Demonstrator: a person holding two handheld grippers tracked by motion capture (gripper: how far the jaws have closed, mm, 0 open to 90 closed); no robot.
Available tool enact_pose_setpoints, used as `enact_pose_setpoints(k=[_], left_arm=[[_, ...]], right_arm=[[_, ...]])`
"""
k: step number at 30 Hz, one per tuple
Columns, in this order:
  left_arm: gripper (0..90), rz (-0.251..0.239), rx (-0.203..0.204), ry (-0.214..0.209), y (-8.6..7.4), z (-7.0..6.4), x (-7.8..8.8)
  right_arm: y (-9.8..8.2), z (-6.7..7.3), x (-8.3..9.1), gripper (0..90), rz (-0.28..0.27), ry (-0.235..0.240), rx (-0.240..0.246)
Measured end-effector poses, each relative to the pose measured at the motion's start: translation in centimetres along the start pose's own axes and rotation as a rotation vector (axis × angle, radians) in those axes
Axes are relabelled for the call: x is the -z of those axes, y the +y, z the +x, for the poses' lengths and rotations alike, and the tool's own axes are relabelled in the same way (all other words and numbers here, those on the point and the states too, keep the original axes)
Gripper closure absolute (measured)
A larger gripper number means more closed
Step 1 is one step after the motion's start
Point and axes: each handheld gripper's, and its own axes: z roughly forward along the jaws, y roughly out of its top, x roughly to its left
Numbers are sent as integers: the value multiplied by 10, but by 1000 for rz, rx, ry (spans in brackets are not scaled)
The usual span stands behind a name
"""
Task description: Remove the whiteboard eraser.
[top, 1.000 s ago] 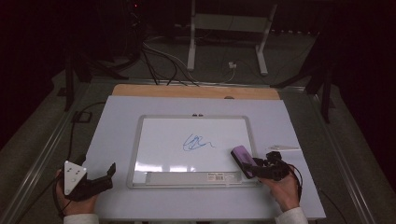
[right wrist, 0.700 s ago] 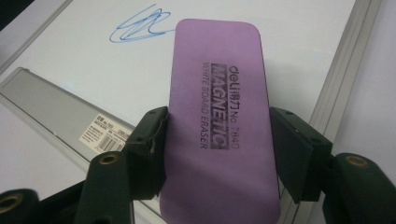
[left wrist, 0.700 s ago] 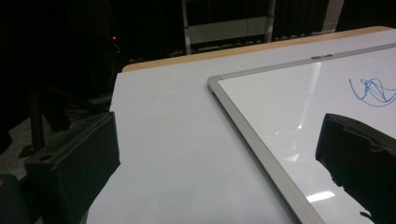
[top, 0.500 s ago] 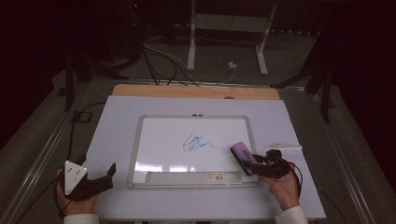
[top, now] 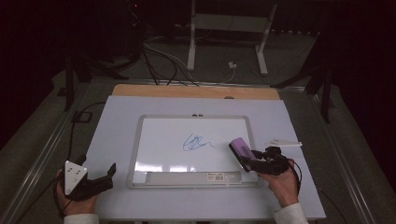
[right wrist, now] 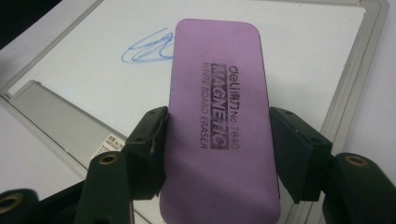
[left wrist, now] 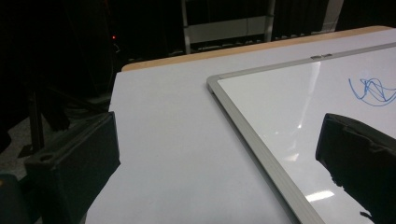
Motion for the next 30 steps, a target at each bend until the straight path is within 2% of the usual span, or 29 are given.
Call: enact_pose_setpoints(k=[9,30], left_arm=[[5,0,5,-1,0,1,0],[5,1,5,-3,-1,1,-1]], right_arm=[[9,3,-1,409,-19,1,13],[27,11,-21,410,-22,-2,45]])
